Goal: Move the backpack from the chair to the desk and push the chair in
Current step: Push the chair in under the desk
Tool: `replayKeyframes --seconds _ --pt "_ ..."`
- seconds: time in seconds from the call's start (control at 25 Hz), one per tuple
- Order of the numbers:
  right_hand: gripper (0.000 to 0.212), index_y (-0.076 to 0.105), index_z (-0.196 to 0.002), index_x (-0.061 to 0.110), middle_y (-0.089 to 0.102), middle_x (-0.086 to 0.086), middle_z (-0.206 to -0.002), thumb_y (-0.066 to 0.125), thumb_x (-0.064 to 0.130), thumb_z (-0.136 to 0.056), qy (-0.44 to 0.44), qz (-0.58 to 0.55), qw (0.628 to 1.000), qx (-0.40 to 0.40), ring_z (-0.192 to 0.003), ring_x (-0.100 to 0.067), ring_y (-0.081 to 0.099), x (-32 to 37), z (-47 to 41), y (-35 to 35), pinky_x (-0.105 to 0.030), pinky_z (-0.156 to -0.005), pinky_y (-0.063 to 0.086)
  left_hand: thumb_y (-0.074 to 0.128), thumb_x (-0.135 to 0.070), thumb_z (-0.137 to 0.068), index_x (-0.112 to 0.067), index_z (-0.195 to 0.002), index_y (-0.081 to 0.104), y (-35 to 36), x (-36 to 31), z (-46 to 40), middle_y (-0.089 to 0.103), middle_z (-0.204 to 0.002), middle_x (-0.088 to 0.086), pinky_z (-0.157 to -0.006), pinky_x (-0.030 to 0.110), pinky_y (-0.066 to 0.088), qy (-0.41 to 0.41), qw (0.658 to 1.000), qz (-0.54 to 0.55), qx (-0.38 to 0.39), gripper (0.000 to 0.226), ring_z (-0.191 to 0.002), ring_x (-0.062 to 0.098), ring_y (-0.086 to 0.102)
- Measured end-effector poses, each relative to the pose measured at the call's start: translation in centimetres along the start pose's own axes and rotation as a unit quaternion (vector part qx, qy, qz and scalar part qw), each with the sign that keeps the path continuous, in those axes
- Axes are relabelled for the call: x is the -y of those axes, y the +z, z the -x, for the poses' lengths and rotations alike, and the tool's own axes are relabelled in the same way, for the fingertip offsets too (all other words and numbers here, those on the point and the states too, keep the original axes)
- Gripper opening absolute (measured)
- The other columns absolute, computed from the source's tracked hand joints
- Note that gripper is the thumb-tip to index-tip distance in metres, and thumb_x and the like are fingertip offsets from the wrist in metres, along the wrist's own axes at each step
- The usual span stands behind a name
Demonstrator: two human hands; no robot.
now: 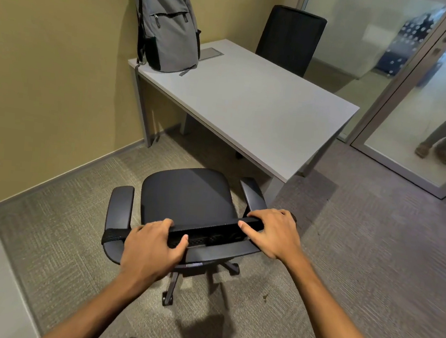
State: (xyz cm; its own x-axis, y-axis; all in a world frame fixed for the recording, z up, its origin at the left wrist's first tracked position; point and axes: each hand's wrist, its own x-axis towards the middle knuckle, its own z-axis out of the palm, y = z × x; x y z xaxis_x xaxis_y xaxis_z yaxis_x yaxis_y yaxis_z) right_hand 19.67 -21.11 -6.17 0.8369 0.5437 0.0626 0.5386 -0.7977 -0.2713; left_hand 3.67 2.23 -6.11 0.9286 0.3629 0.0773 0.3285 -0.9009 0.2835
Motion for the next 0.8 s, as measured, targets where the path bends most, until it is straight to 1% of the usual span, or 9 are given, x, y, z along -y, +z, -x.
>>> replayKeyframes --seconds 0.08,0.2,0.36,0.44,0.52,0.64,0.72,0.8 --pt "0.066 0.072 -0.111 0.034 0.074 0.012 -0.105 0.03 0.079 -0.085 0.004 -0.006 1.0 0.0 -0.103 -0.01 0.064 0.6 -1.6 0.1 -0.04 -0.101 0.037 0.048 -0.06 -0.084 -0.018 -0.095 0.068 0.1 0.9 -1.7 0.072 -0.078 -0.001 -0.075 0.036 0.047 -0.015 1.0 -0.003 -0.012 0.048 -0.076 0.021 0.069" --pt "0.066 0.073 -0.109 0.034 0.074 0.011 -0.097 0.032 0.079 -0.085 0.005 -0.008 1.0 0.0 -0.097 -0.01 0.065 1.2 -4.2 0.3 -0.042 -0.103 0.039 0.046 -0.061 -0.082 -0.017 -0.089 0.067 0.0 2.3 -4.3 0.068 -0.071 -0.003 -0.071 0.035 0.042 -0.015 1.0 -0.008 -0.025 0.049 -0.068 0.021 0.065" --pt "0.068 0.073 -0.113 0.033 0.074 0.011 -0.096 0.032 0.08 -0.085 0.01 -0.022 1.0 0.006 -0.096 -0.01 0.065 2.3 -7.7 0.8 -0.043 -0.107 0.037 0.043 -0.062 -0.082 -0.019 -0.09 0.067 -0.4 4.4 -8.1 0.07 -0.071 -0.002 -0.073 0.037 0.043 0.007 0.999 -0.019 -0.025 0.05 -0.07 0.022 0.067" --pt "0.07 0.073 -0.114 0.033 0.074 0.01 -0.097 0.031 0.08 -0.084 0.016 -0.024 1.0 0.007 -0.097 -0.01 0.065 3.1 -9.2 1.1 -0.044 -0.108 0.037 0.042 -0.063 -0.081 -0.02 -0.093 0.067 -0.6 5.8 -10.1 0.072 -0.074 -0.001 -0.073 0.037 0.042 0.022 0.999 -0.015 -0.024 0.051 -0.074 0.024 0.069" --pt "0.07 0.073 -0.113 0.033 0.074 0.009 -0.097 0.029 0.08 -0.085 0.025 -0.024 0.999 0.007 -0.098 -0.011 0.065 4.2 -10.7 1.5 -0.045 -0.11 0.035 0.044 -0.062 -0.08 -0.02 -0.1 0.068 -1.0 7.4 -12.2 0.075 -0.08 0.0 -0.074 0.036 0.043 0.037 0.999 -0.009 -0.027 0.053 -0.08 0.025 0.07" --pt "0.072 0.073 -0.11 0.032 0.073 0.009 -0.087 0.026 0.079 -0.085 0.04 -0.02 0.999 -0.005 -0.092 -0.012 0.064 6.3 -12.3 2.3 -0.046 -0.108 0.036 0.041 -0.067 -0.078 -0.021 -0.107 0.07 -1.6 10.5 -15.0 0.077 -0.09 0.0 -0.074 0.035 0.046 0.064 0.998 -0.008 -0.029 0.062 -0.085 0.023 0.07" --pt "0.072 0.073 -0.111 0.032 0.073 0.01 -0.085 0.025 0.079 -0.085 0.047 -0.008 0.999 -0.004 -0.091 -0.011 0.064 7.9 -13.4 3.1 -0.046 -0.106 0.038 0.038 -0.071 -0.077 -0.023 -0.108 0.07 -1.9 13.0 -16.9 0.077 -0.093 -0.002 -0.072 0.033 0.048 0.081 0.996 -0.001 -0.026 0.066 -0.086 0.021 0.07" --pt "0.073 0.073 -0.111 0.032 0.073 0.01 -0.088 0.024 0.079 -0.084 0.056 -0.007 0.998 -0.003 -0.092 -0.012 0.064 9.5 -14.5 3.9 -0.045 -0.103 0.04 0.034 -0.074 -0.076 -0.025 -0.107 0.07 -2.2 15.2 -18.7 0.076 -0.091 -0.004 -0.068 0.031 0.049 0.094 0.995 0.007 -0.022 0.068 -0.083 0.019 0.069"
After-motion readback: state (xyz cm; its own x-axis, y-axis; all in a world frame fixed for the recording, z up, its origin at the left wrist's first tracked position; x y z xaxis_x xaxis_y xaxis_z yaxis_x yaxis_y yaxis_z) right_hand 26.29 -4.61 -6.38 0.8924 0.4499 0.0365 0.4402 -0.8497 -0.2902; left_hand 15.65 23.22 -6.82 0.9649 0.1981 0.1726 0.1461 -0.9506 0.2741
